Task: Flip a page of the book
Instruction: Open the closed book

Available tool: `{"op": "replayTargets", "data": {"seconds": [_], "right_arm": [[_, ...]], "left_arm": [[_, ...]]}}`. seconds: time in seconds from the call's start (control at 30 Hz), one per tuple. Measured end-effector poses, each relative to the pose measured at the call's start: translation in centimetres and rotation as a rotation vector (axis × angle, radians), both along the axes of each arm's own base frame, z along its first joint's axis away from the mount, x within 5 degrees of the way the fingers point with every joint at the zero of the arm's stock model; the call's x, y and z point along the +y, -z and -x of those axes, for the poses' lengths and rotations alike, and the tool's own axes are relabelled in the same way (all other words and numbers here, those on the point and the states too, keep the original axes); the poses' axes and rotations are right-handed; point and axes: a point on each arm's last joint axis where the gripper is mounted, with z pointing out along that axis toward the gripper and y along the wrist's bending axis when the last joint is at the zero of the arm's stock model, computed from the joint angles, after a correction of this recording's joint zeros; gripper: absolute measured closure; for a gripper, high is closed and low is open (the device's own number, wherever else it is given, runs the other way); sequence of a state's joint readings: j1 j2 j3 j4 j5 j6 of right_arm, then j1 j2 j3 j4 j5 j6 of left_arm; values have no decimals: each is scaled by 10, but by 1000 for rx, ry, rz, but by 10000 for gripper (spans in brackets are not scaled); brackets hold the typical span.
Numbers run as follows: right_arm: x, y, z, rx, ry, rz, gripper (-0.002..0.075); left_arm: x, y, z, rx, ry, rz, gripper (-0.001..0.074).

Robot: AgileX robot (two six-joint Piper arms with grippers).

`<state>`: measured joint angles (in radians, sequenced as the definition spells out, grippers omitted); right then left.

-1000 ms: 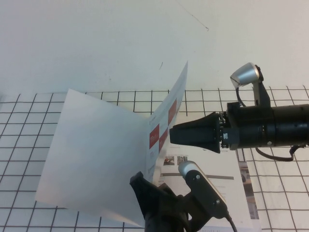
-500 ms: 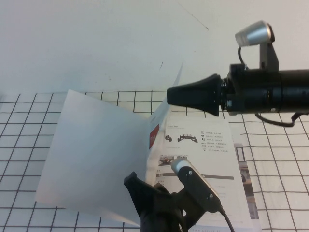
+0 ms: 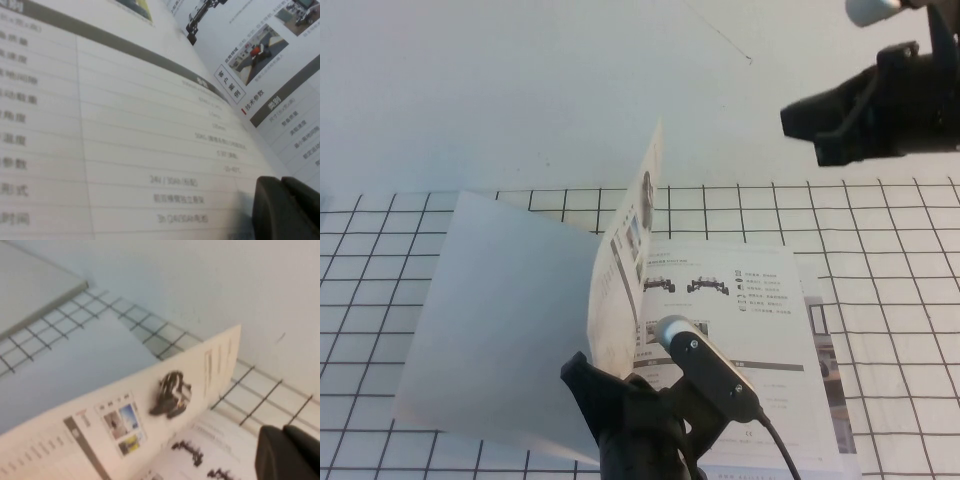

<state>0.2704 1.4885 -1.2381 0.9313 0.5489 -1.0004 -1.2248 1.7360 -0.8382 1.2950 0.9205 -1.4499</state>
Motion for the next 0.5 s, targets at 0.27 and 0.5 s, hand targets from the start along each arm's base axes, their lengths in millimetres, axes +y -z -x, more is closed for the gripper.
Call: {"op": "replayTargets", "data": {"seconds": [0.27, 0.5], "right_arm": [[-4, 74, 11, 325, 21, 84, 722], [-8, 162, 28, 607, 74, 96, 722]], "left_arm": [[0, 0, 0, 3, -4, 1, 737], [0, 0, 0, 5, -5, 2, 737]]}}
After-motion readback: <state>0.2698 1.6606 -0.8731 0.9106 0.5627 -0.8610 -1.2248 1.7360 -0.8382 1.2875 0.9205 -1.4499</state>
